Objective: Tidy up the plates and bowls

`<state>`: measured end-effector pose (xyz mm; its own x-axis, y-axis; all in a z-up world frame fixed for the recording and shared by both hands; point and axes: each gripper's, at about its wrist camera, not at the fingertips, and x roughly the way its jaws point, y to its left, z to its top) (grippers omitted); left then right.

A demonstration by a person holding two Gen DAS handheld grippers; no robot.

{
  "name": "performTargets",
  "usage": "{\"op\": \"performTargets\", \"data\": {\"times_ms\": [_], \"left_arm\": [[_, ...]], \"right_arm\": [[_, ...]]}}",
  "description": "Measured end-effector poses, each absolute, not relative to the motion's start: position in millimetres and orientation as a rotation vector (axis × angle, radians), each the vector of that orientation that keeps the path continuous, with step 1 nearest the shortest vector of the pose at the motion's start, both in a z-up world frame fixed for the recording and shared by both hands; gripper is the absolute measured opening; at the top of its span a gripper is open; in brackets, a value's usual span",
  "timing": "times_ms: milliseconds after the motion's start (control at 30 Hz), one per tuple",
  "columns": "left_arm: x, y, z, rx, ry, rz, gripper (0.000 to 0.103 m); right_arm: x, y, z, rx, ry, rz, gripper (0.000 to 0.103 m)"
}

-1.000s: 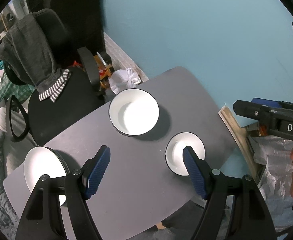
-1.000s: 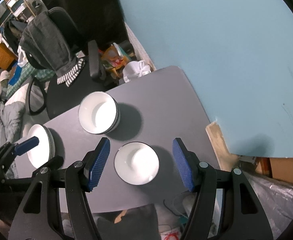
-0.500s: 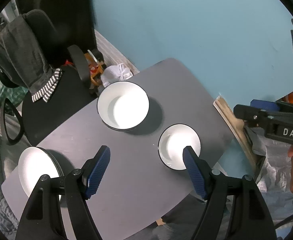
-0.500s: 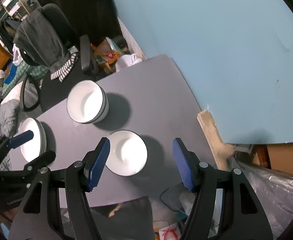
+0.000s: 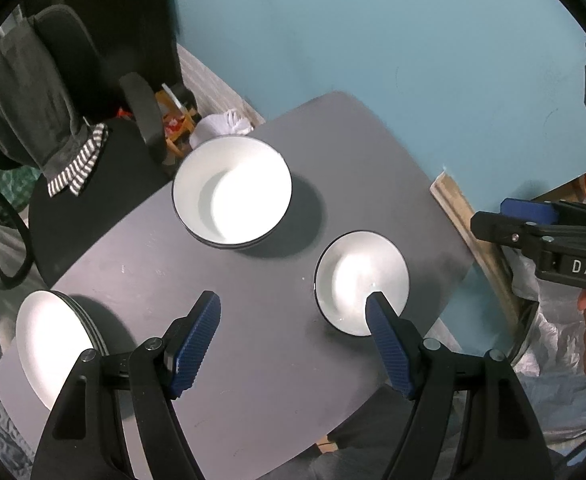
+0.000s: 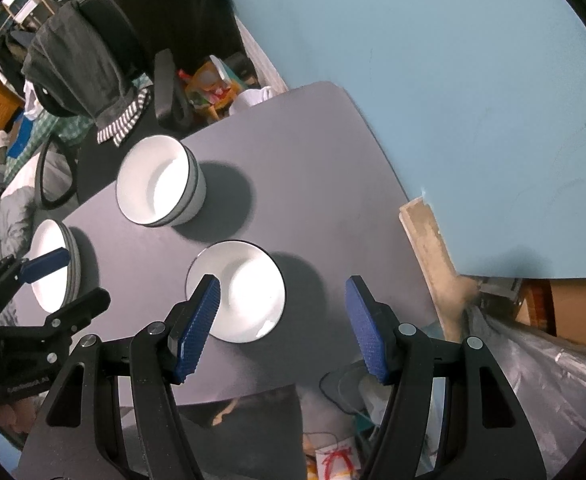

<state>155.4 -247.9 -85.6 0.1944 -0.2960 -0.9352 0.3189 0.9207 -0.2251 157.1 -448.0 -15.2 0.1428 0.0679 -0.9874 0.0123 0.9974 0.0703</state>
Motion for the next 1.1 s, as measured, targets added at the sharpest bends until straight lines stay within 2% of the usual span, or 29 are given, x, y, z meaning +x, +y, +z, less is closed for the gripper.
{"op": "performTargets", "data": {"times_ms": [1100], "left_arm": [[169.4,-298.3,-203.4,0.060,1.440,-0.436,0.076]], "right_arm": [[150.9,-448.2,-152.1,0.084,1.569,0.091,0.064]]}}
